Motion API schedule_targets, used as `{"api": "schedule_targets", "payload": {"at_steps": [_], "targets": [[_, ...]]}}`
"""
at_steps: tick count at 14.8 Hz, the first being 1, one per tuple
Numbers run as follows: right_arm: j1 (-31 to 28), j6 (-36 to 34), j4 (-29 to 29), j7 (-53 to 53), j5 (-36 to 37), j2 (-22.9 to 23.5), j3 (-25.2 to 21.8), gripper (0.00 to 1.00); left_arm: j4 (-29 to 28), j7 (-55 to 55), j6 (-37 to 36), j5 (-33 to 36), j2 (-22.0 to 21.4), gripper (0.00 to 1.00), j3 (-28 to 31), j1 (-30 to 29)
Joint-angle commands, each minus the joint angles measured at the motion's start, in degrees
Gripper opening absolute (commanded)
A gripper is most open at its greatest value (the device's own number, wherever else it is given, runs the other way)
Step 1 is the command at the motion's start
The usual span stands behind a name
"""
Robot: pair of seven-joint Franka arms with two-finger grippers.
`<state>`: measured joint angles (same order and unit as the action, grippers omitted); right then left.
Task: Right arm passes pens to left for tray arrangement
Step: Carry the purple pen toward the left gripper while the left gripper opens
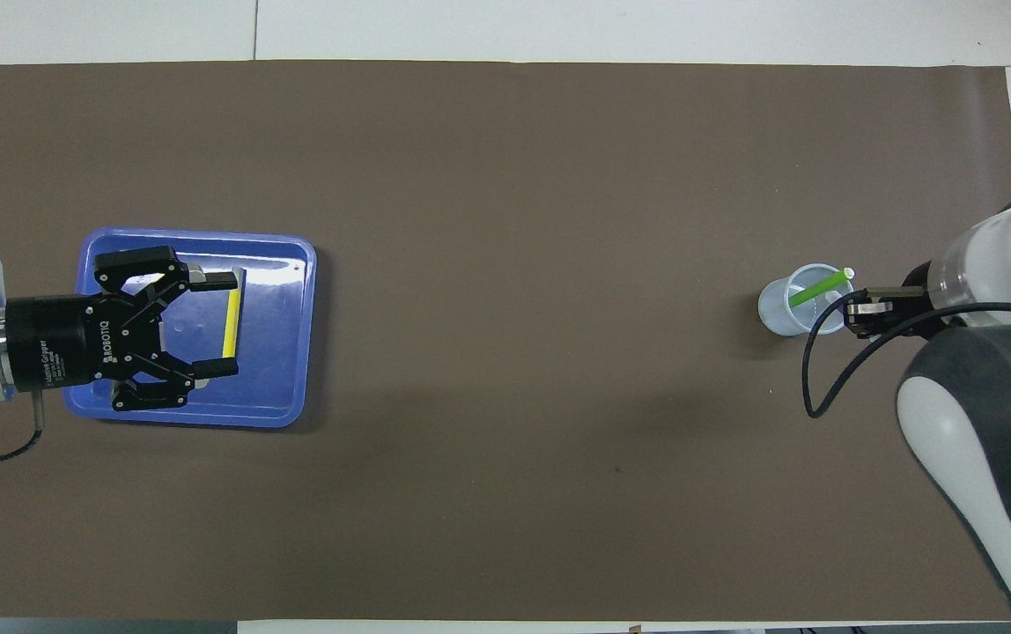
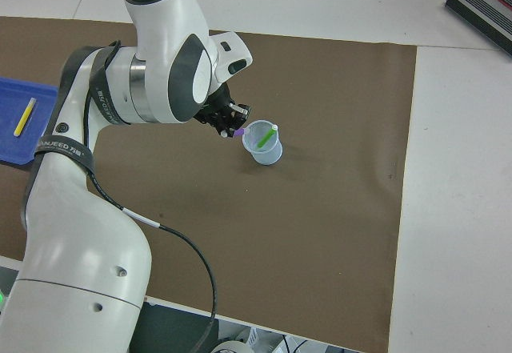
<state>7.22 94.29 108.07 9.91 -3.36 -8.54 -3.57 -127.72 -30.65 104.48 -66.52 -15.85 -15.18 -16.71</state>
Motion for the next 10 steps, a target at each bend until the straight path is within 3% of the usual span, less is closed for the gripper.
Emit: {"api": "schedule_targets", "payload": {"at_steps": [1, 6, 8, 10], "targets": [[-2.2, -1.7, -0.3, 1.2, -11.0, -1.0, 0.1, 0.0, -0.9, -3.8, 3.3, -2.5, -0.9, 1.0, -0.3, 0.6], [-2.0, 0.6, 2.1, 5.2, -34.0, -1.9, 0.3, 0.0, -0.9, -7.2, 5.0, -4.4, 0.5, 1.0, -0.6, 2.5], [-1.7, 4.6, 5.7, 5.0, -43.2, -3.8, 1.0, 0.0, -0.9, -7.2, 5.1, -6.9, 1.8, 1.0, -0.5, 4.3], [2.3, 9.3, 7.4, 5.0, -49.9, -4.2, 1.5, 0.0, -1.1, -7.3, 5.2, -9.1, 2.4, 1.0, -0.6, 4.4]]}}
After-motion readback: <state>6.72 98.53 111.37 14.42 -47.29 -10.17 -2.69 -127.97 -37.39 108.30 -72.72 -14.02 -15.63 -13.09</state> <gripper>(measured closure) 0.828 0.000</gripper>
